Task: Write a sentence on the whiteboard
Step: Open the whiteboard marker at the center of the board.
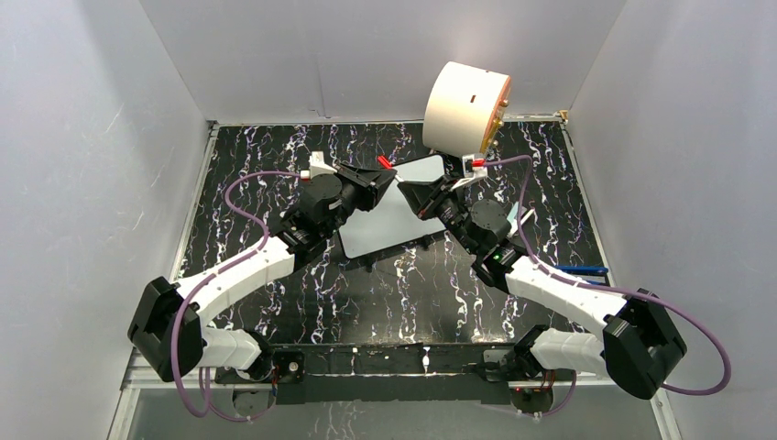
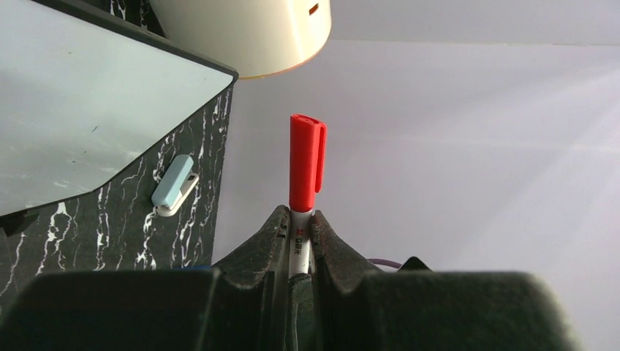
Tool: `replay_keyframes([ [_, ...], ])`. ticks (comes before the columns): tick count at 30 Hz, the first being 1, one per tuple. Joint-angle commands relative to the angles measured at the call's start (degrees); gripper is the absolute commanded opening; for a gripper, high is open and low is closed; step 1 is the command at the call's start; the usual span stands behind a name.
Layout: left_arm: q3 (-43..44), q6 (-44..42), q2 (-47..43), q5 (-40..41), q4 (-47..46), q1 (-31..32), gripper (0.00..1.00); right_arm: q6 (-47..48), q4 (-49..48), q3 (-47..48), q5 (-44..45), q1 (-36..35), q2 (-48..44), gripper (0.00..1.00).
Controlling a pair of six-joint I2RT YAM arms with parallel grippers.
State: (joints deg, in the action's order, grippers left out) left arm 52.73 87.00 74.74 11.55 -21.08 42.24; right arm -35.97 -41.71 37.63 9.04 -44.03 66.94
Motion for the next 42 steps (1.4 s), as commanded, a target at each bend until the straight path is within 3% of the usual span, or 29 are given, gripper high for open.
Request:
replay_keyframes([
  [1,-1.4,-7.3,-1.7,0.9,-2.4,0.4,0.1,1.9,0.9,1.0,0.3,-0.4,-1.5,0.0],
  [5,-1.7,-17.5,-4.1,1.6,-0.4,0.4,0.29,4.0,5.5,1.8,-0.6,-0.4,-2.6,0.0],
  [11,-1.4,-32.8,-8.7,2.8,4.3,-0.8,0.44,7.8,11.9,4.0,-4.8,0.0,-4.6,0.0],
  [18,5.6,-60.7,-9.4,-2.6,18.4,-2.1,0.55,13.7,24.0,9.2,-14.0,2.7,-6.5,0.0],
  [23,4.6,-74.2,-12.9,-5.0,22.1,-3.1,0.57,18.3,30.9,12.2,-20.9,5.9,-7.1,0.0],
  [29,6.5,-81.8,-13.7,-20.5,30.1,-7.9,0.58,25.7,38.2,14.1,-31.5,10.1,-7.9,0.0],
  [33,7.0,-84.1,-13.2,-36.7,31.5,-13.2,0.58,28.9,40.5,14.1,-39.0,12.4,-9.0,0.0],
  [42,11.4,-90.9,-7.7,-56.7,35.8,-14.1,0.56,32.7,43.1,15.4,-49.2,13.0,-8.3,0.0],
])
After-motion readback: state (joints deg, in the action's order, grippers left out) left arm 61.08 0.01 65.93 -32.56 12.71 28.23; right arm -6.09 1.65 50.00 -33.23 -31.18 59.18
